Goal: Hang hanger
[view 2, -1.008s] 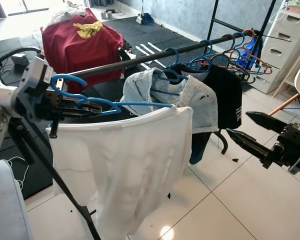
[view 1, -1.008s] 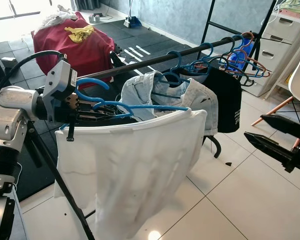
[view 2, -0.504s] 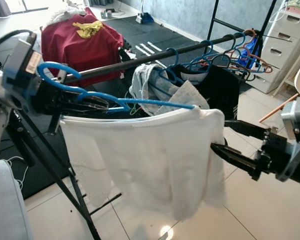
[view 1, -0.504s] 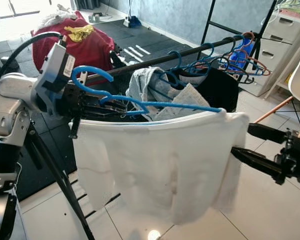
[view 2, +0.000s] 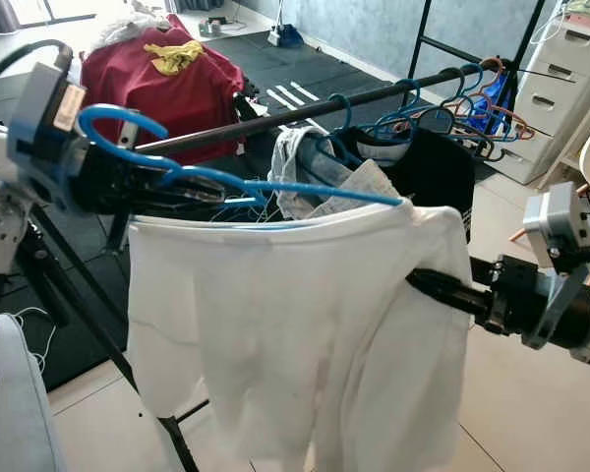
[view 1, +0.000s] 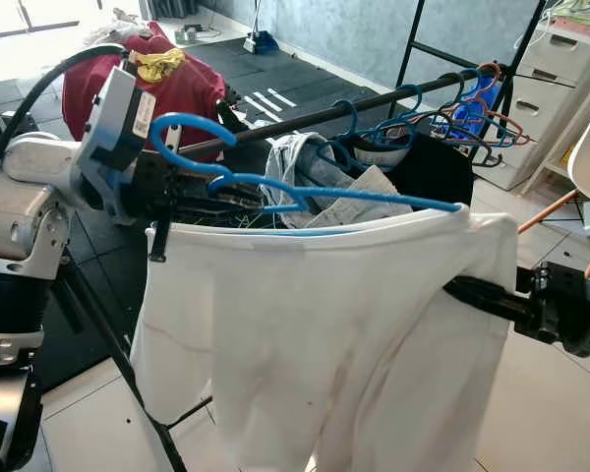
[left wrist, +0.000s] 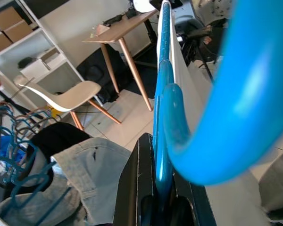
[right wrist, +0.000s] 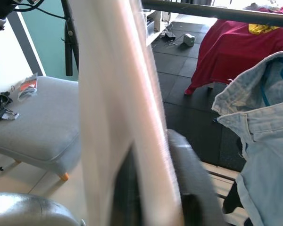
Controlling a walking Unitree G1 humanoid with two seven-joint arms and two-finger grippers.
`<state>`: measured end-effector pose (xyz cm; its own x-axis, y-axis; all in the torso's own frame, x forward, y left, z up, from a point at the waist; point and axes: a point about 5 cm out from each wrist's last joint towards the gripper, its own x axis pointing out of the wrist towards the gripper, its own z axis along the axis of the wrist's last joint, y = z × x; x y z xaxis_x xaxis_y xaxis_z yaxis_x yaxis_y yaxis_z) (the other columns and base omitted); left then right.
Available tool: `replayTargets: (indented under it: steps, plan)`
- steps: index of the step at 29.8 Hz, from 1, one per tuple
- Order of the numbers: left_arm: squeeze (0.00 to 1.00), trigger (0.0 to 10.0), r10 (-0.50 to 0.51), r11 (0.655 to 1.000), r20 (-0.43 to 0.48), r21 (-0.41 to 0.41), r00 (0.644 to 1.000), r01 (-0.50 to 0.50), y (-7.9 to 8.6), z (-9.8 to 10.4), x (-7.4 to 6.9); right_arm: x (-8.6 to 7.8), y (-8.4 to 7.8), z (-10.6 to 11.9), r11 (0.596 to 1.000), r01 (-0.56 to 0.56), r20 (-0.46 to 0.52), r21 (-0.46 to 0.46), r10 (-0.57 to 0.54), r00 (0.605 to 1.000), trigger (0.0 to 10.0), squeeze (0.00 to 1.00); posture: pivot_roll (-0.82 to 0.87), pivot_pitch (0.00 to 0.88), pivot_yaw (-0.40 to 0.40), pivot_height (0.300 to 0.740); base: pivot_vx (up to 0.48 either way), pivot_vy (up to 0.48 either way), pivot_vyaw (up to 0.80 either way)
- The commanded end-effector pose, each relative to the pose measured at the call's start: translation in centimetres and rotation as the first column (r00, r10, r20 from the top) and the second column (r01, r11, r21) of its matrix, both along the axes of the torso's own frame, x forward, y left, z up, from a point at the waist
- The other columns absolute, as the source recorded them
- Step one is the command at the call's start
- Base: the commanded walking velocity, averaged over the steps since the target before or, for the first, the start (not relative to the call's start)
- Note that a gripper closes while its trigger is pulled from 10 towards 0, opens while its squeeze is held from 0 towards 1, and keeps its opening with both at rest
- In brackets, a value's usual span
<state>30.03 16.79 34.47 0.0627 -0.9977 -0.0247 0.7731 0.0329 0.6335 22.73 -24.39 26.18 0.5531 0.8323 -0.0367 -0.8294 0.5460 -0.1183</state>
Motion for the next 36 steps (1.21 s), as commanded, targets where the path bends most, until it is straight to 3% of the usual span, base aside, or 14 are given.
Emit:
replayTargets:
  steps: [1,11,12,13,14,17,18,19,22,24,29,33,34,36]
  plan:
    - [0.00,10.0,0.010,0.999,0.022,-0.042,1.000,-0.009,0.1,0.6,0.0,0.3,0.0,-0.2,1.000,0.019,-0.005,-0.006,-0.019,1.000,0.0,0.00,-0.11,0.083,-0.006,0.740,0.000,0.000,0.00]
    - [0.00,10.0,0.032,0.999,0.014,-0.045,0.999,-0.031,0.4,0.4,0.3,0.4,-0.3,-0.1,0.999,0.037,0.005,-0.006,-0.037,0.999,0.0,0.00,-0.11,0.083,-0.006,0.740,0.000,0.000,0.00]
    - [0.00,10.0,0.163,0.986,-0.031,-0.018,0.986,-0.164,2.1,-1.1,1.8,0.4,-1.1,0.7,0.996,0.085,0.042,0.002,-0.085,0.996,0.0,0.00,-0.11,0.090,-0.003,0.740,0.000,0.000,0.00]
    - [0.00,10.0,0.163,0.986,-0.031,-0.018,0.986,-0.164,2.1,-1.1,1.8,0.4,-1.1,0.7,0.996,0.085,0.042,0.002,-0.085,0.996,0.0,0.00,-0.11,0.090,-0.003,0.740,0.000,0.000,0.00]
    - [0.00,10.0,0.319,0.947,-0.081,0.052,0.944,-0.316,4.2,-3.4,3.3,0.3,-2.5,1.9,0.989,0.148,0.092,0.012,-0.148,0.985,0.0,0.00,-0.11,0.092,0.000,0.740,0.000,0.000,0.00]
    - [0.00,10.0,0.419,0.906,-0.106,0.115,0.902,-0.408,5.8,-5.1,4.0,0.2,-3.5,2.7,0.982,0.190,0.127,0.021,-0.191,0.973,0.0,0.00,-0.11,0.092,0.000,0.740,0.000,0.000,0.00]
    - [0.00,10.0,0.551,0.823,-0.116,0.242,0.827,-0.514,8.2,-8.1,4.4,-0.3,-5.7,4.7,0.958,0.279,0.197,0.057,-0.285,0.938,0.0,0.00,-0.11,0.095,0.003,0.740,0.000,0.000,0.00]
    - [0.00,10.0,0.551,0.823,-0.116,0.242,0.827,-0.514,8.2,-8.1,4.4,-0.3,-5.7,4.7,0.958,0.279,0.197,0.057,-0.285,0.938,0.0,0.00,-0.11,0.095,0.003,0.740,0.000,0.000,0.00]
    - [0.00,10.0,0.602,0.760,-0.076,0.360,0.795,-0.541,9.0,-9.9,4.2,-0.6,-6.9,5.6,0.945,0.317,0.226,0.080,-0.327,0.917,0.0,0.00,-0.11,0.098,0.002,0.740,0.000,0.000,0.00]
    - [0.00,10.0,0.608,0.751,-0.071,0.376,0.791,-0.543,9.0,-10.3,4.2,-0.7,-7.0,5.6,0.943,0.322,0.228,0.083,-0.333,0.915,0.0,0.00,-0.11,0.099,0.001,0.740,0.000,0.000,0.00]
    - [0.00,10.0,0.623,0.746,-0.061,0.348,0.780,-0.568,8.8,-10.3,4.5,-0.6,-6.8,5.0,0.943,0.321,0.216,0.084,-0.332,0.918,0.0,0.00,-0.11,0.099,0.002,0.740,0.000,0.000,0.00]
    - [0.00,10.0,0.648,0.740,-0.053,0.283,0.760,-0.611,9.1,-9.4,4.9,-0.7,-7.0,4.7,0.936,0.338,0.208,0.101,-0.352,0.912,0.0,0.00,-0.12,0.101,0.005,0.740,0.000,0.000,0.00]
    - [0.00,10.0,0.647,0.758,-0.083,0.184,0.758,-0.626,9.2,-8.2,5.1,-0.7,-7.3,4.2,0.930,0.355,0.193,0.094,-0.367,0.910,0.0,0.00,-0.12,0.101,0.005,0.740,0.000,0.000,0.00]
    - [0.00,10.0,0.647,0.758,-0.083,0.184,0.758,-0.626,9.2,-8.2,5.1,-0.7,-7.3,4.2,0.930,0.355,0.193,0.094,-0.367,0.910,0.0,0.00,-0.12,0.101,0.005,0.740,0.000,0.000,0.00]
